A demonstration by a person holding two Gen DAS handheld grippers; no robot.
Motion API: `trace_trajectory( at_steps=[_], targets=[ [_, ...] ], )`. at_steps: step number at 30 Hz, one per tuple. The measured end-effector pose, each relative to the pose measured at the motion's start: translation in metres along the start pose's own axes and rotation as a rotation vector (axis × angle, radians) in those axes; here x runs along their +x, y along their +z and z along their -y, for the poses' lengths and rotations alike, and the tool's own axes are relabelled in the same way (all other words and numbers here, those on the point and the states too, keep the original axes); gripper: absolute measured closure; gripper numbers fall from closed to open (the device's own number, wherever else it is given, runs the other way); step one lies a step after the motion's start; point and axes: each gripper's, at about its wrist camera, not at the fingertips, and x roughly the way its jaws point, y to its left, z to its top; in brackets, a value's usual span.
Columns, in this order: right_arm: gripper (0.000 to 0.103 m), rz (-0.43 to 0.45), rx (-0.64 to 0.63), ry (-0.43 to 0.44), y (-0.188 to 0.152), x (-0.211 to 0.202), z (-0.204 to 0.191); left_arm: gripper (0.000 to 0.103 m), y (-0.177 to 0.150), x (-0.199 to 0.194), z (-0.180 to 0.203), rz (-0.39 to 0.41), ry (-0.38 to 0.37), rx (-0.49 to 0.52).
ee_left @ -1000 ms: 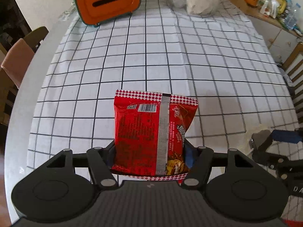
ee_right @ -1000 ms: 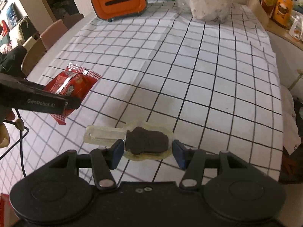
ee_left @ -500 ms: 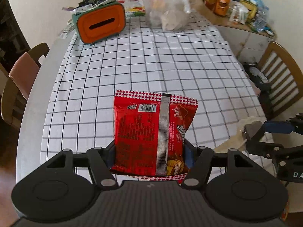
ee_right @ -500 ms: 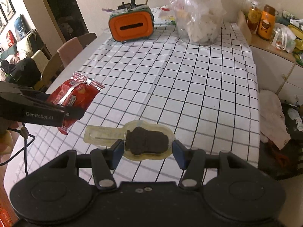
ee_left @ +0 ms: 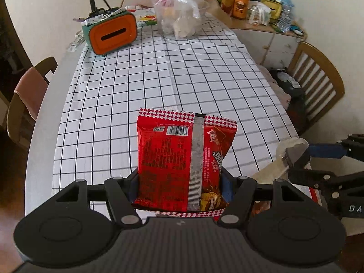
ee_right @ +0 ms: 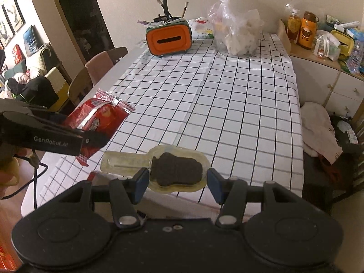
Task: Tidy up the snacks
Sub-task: 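Carry the red bag and lollipop over the white box and lower them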
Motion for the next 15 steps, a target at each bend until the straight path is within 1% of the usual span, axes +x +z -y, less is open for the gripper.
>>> trace_trajectory(
  at_steps=[3, 6, 8, 15],
  targets=[
    [0.048, -0.002, 0.018, 0.0, -0.015, -0.007, -0.004, 0.036, -0.016, -0.006, 0.007, -0.006, -0.011, 0.015],
    [0.048, -0.009, 0.03, -0.005, -0.032, -0.012, -0.008, 0.036, -0.032, -0.011, 0.012, -0.013, -0.041, 0.021],
    [0.048, -0.015, 0.036, -0.01, -0.043, -0.014, -0.01, 0.036, -0.043, -0.014, 0.018, -0.019, -0.058, 0.042],
    [0.048, -0.05, 0.037, -0.043, -0.079, -0.013, -0.015, 0.036, -0.069, -0.014, 0.034, -0.037, -0.078, 0.084]
  ],
)
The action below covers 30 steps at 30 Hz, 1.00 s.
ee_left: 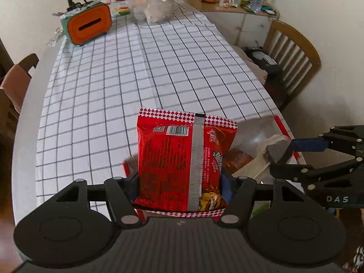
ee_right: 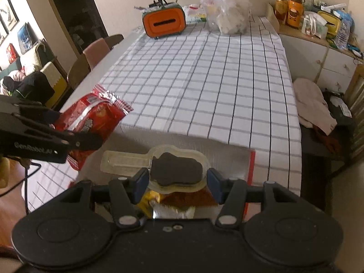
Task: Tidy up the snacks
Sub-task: 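Carry the red bag and lollipop over the white box and lower them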
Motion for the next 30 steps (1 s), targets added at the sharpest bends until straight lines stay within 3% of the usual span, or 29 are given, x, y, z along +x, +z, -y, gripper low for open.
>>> trace_trajectory(
  at_steps=[18, 30],
  targets=[
    [0.048, -0.108, -0.048, -0.017, -0.069, 0.021, -0.014, 0.036, -0.036, 0.048, 0.04, -0.137, -0.024, 0.057],
    [0.051, -0.118, -0.045, -0.038, -0.081, 0.035, -0.021, 0.036, -0.051, 0.072, 0.049, -0.25, 0.012, 0.106]
  ],
)
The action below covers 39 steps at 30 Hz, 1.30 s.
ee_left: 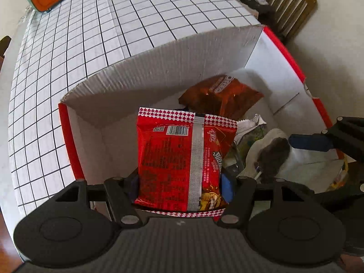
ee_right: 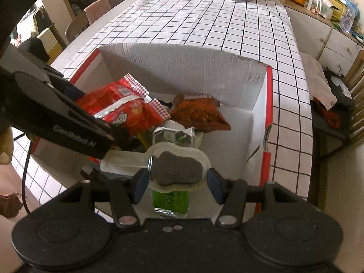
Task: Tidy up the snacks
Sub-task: 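Carry the red bag and lollipop over the white box and lower them, then open both tools to release the red bag and lollipop into the box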
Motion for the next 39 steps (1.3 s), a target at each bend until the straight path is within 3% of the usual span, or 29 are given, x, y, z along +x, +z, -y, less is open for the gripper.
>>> trace_trajectory(
  at_steps=[9, 26, 31, 39],
  targets=[
    [0.052, 0.002, 0.044, 0.025, 0.002, 0.0, 0.001, 0.036, 0.0, 0.0, 0.0, 0.007, -0.009, 0.009],
    [0.039, 0.104, 0.199, 0.064, -0.012, -0.036, 0.001, 0.027, -0.022, -0.042, -0.007, 0.153, -0.028, 0.005],
    [0.024, 0.145, 0.225, 0.067, -0.016, -0.048, 0.0, 0.022, -0.029, -0.058, 0.0, 0.215, 0.003, 0.03],
    [0.015, 0.186, 0.246, 0.098, -0.017, -0.063, 0.004, 0.021, -0.034, -0.078, 0.005, 0.282, 0.036, 0.018]
  ],
)
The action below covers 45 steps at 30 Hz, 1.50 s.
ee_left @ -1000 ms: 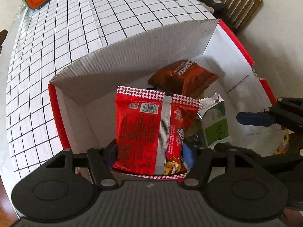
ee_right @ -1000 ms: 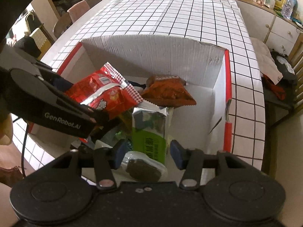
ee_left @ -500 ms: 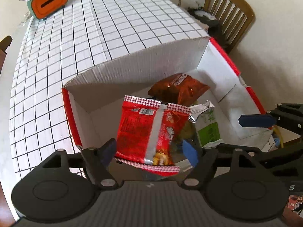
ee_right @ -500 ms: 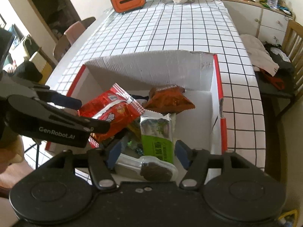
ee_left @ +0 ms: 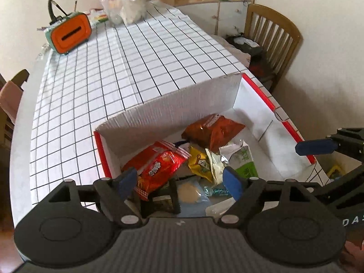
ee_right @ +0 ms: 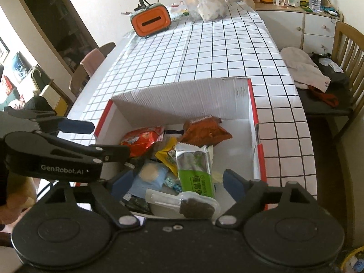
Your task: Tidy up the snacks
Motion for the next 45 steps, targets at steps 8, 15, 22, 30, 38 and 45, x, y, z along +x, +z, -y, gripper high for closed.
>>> trace_trajectory(
  at_steps=[8, 15, 22, 30, 38, 45],
  targets=[
    [0.012, 0.067, -0.023, 0.024, 0.002, -0.023, 0.0, 0.02, -0.004, -0.023, 0.013, 0.077, 0.065, -0.019],
    [0.004, 0.147, -0.042, 0.027, 0.003, -0.046, 0.005, 0.019, -0.01, -0.038, 0.016, 0.109, 0.111, -0.083],
    [0.0, 0.196, -0.065, 0.046, 0.001, -0.059, 0.006, 0.018, -0.022, -0.05, 0.017, 0.122, 0.119, -0.157],
    [0.0, 0.184, -0.08, 0.073, -0.003, -0.061, 0.005, 0.018, -0.032, -0.059, 0.025, 0.133, 0.151, -0.223],
    [0.0, 0.208, -0.103, 0.068, -0.011, -0.066, 0.003, 0.018, -0.04, -0.067, 0.032, 0.146, 0.155, -0.262],
    [0.0, 0.211, -0.077, 0.066, -0.014, -0.068, 0.008, 0.018, -0.044, -0.068, 0.043, 0.144, 0.137, -0.256]
  ],
)
